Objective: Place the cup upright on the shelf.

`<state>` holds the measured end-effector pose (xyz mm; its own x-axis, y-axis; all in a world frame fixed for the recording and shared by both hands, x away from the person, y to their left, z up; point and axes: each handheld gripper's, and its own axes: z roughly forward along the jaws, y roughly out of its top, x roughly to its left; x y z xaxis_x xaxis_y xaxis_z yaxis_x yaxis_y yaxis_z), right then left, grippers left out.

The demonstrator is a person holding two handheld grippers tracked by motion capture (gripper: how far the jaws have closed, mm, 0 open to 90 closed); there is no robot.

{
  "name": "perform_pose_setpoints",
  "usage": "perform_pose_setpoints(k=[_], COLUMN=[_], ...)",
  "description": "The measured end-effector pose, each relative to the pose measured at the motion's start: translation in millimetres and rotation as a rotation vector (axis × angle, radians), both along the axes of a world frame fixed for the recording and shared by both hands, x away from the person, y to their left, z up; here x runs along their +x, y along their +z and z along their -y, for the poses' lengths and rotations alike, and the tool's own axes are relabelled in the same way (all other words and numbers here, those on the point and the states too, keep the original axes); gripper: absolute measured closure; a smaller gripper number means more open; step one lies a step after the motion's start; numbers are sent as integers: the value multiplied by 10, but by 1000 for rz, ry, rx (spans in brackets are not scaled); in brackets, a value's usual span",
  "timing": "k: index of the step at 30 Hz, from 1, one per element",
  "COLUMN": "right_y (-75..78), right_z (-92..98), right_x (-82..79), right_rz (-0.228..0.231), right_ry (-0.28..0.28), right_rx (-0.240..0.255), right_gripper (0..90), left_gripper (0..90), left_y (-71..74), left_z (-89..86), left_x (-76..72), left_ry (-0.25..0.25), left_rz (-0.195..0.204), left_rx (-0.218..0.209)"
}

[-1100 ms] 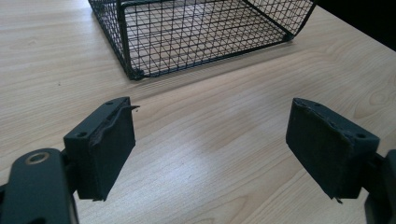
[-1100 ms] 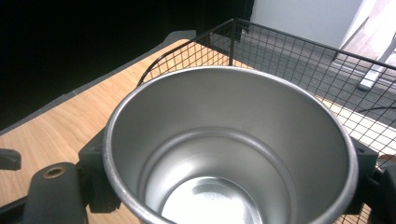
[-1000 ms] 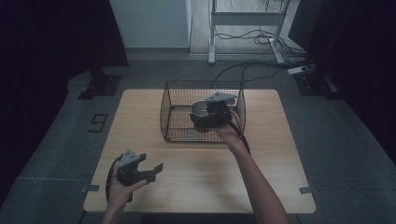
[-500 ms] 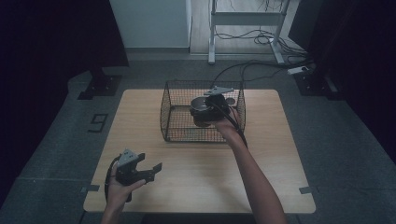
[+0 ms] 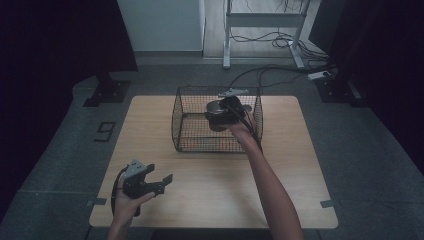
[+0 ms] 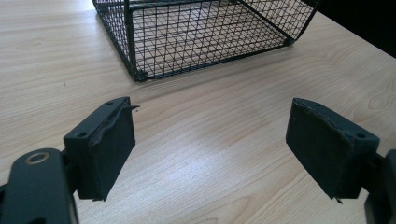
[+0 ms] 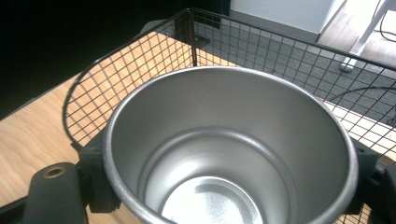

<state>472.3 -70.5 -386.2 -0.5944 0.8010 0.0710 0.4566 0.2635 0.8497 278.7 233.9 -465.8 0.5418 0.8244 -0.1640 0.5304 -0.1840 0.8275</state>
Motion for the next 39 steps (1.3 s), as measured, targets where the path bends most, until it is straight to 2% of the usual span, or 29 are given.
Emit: perform_pose_setpoints(k=[19, 27, 39], right_y=[-122, -262, -381], right_z=[-72, -65, -94], right_x=[266, 423, 571], right_rz=[-26, -52, -72], right_ry=[-15, -37, -49], right_rx=[-20, -15, -20], right_gripper=[184, 184, 184], left_gripper=[160, 160, 159], left_y=[-8, -14, -11], left_z=[-28, -43, -58], left_x=[7, 14, 11], left_ry=[4, 5, 8], left_rz=[-3, -4, -2], left_rx=[-5, -5, -8])
